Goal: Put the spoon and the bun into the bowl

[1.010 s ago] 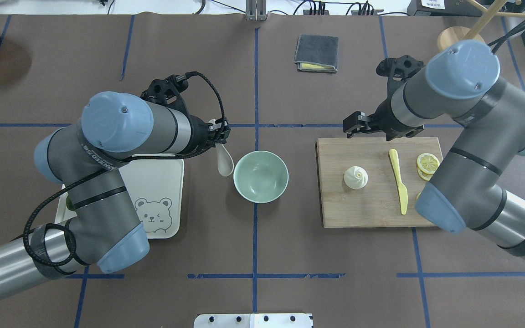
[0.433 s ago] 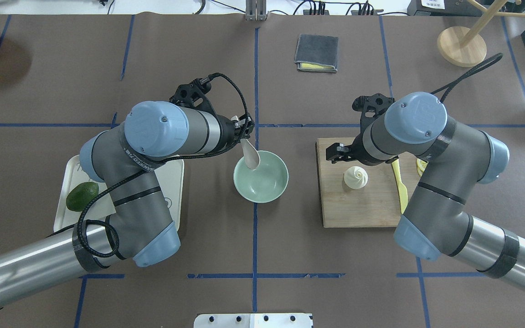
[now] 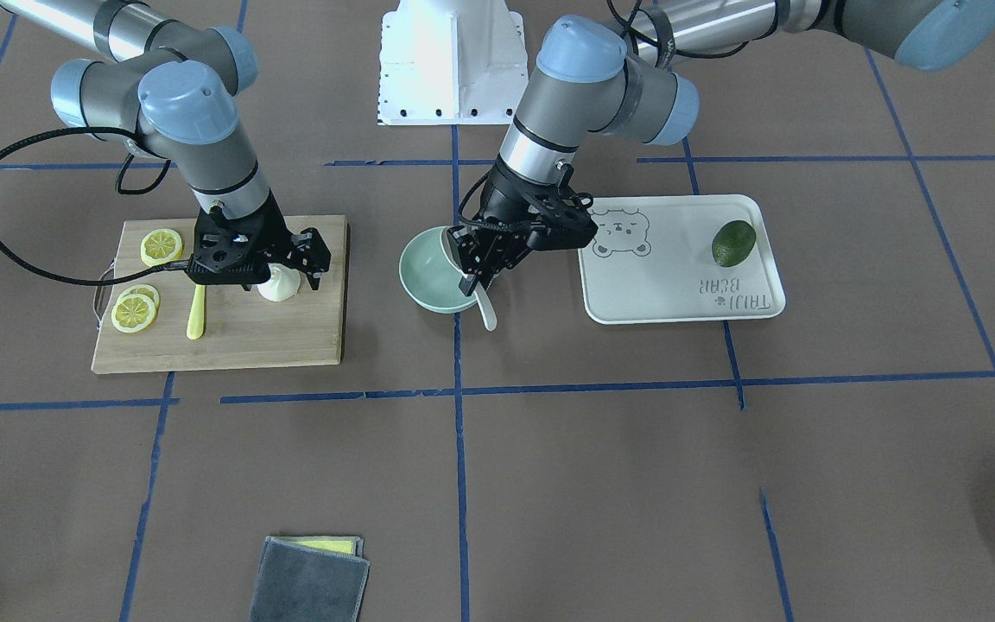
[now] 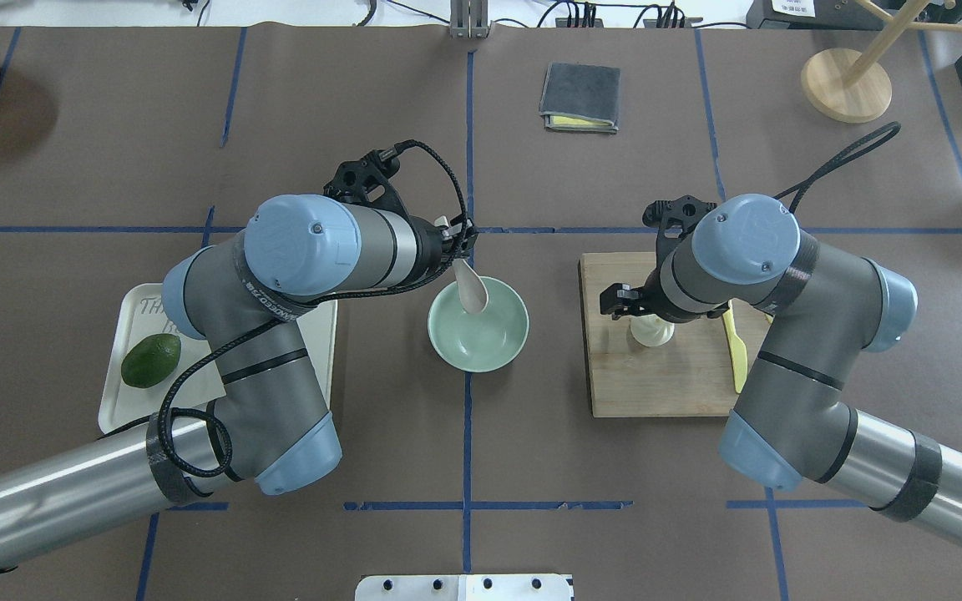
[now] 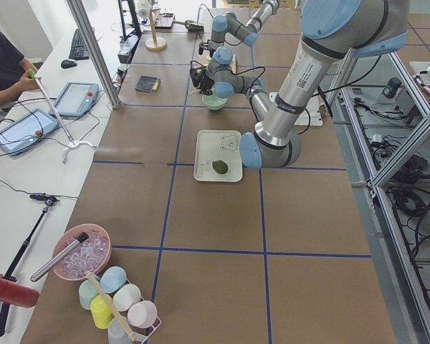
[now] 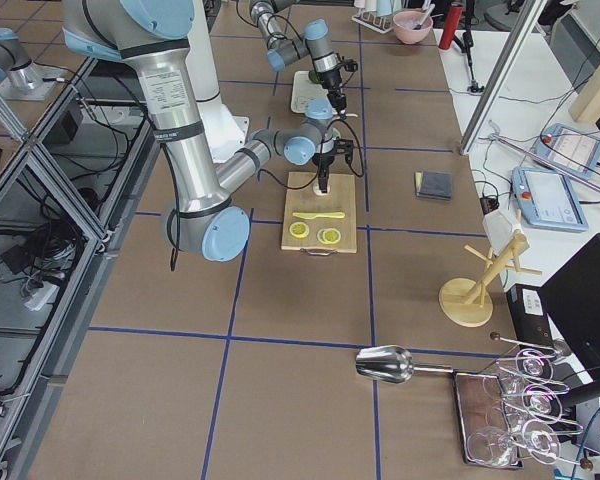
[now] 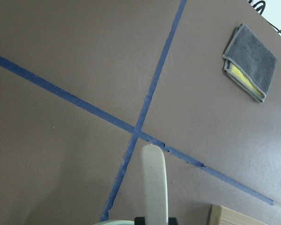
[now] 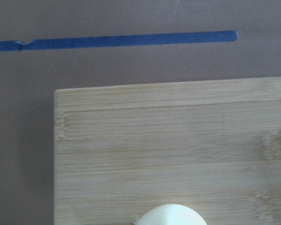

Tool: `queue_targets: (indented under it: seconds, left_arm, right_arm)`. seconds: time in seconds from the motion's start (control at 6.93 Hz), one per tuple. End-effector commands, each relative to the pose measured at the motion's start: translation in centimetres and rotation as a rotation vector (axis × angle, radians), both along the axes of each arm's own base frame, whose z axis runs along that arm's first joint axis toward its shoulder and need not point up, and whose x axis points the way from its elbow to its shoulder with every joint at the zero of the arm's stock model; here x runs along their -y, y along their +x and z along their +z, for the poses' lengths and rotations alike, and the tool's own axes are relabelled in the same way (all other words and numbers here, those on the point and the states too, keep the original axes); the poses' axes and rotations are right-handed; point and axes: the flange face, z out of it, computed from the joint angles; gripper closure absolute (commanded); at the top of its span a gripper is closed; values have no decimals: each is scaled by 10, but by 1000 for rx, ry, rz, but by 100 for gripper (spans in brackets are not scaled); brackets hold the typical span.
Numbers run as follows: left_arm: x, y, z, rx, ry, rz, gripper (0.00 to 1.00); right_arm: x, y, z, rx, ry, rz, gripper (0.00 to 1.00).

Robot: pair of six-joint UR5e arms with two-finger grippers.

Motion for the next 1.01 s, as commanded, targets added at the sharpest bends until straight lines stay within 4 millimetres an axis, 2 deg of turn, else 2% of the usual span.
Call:
queue_targets:
  seconds: [0.0,0.14,0.29,0.43,0.72,0.87]
  left_arm:
    - [1,3,3,2,1,2,100]
    - [3,7,6,8,-4,0,100]
    - [4,6,2,-5,6,-12,100]
    - [4,12,8,4,-2,-12,100]
    - [-6,22,8,-3,5,-16,100]
    - [-8,24,7,-1,14,-10,22]
  right_arm:
    - [-4,1,8,-10,-15,-8,36]
    - [-3,2,8,-10,-14,-8,79]
    - [-4,2,6,-5,-13,-10,100]
    - [-5,5,0,6,-7,-10,100]
    - [-6,11,-10,24,5,-7,100]
    - [-6,13,-16,33,11,-6,100]
